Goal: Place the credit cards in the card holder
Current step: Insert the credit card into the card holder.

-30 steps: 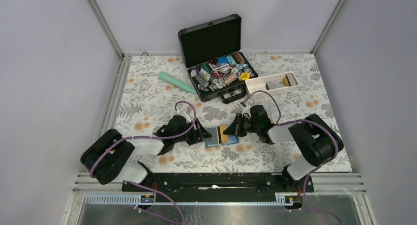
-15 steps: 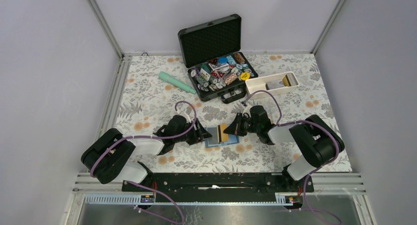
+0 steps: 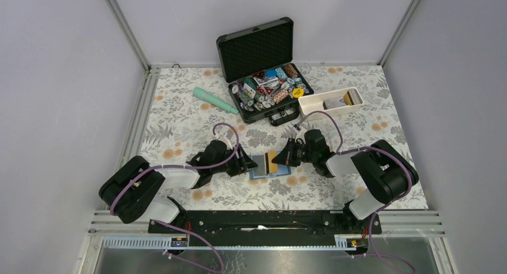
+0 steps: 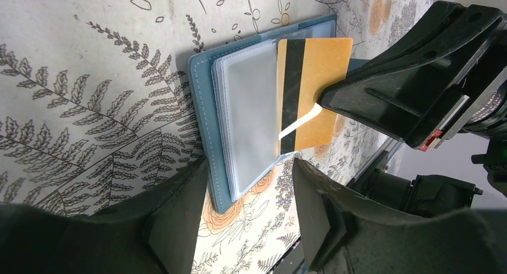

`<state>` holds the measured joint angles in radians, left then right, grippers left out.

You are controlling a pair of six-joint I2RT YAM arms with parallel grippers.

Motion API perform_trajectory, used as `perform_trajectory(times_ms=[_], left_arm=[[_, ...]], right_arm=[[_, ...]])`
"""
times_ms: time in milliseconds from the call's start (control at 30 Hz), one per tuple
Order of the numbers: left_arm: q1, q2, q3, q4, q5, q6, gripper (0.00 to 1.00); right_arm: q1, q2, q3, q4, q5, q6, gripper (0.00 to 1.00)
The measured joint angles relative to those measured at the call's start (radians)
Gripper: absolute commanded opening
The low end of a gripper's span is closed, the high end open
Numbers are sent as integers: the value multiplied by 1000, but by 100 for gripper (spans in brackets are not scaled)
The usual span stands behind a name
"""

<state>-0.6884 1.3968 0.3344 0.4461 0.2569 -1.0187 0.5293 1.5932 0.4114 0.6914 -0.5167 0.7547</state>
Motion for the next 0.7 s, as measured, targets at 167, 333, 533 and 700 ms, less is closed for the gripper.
perform_trajectory(times_ms=[167,333,533,700], left_arm=[[0,3,4,-3,0,0,56],[0,6,6,-3,0,0,56],[0,6,6,-4,-1,0,56],[0,6,6,-5,-1,0,55]], right_arm=[[0,6,-3,3,-3,11,0],[0,6,-5,2,-6,18,0],[0,3,-6,-2,-5,22,0],[0,3,-6,-7,-4,24,0]])
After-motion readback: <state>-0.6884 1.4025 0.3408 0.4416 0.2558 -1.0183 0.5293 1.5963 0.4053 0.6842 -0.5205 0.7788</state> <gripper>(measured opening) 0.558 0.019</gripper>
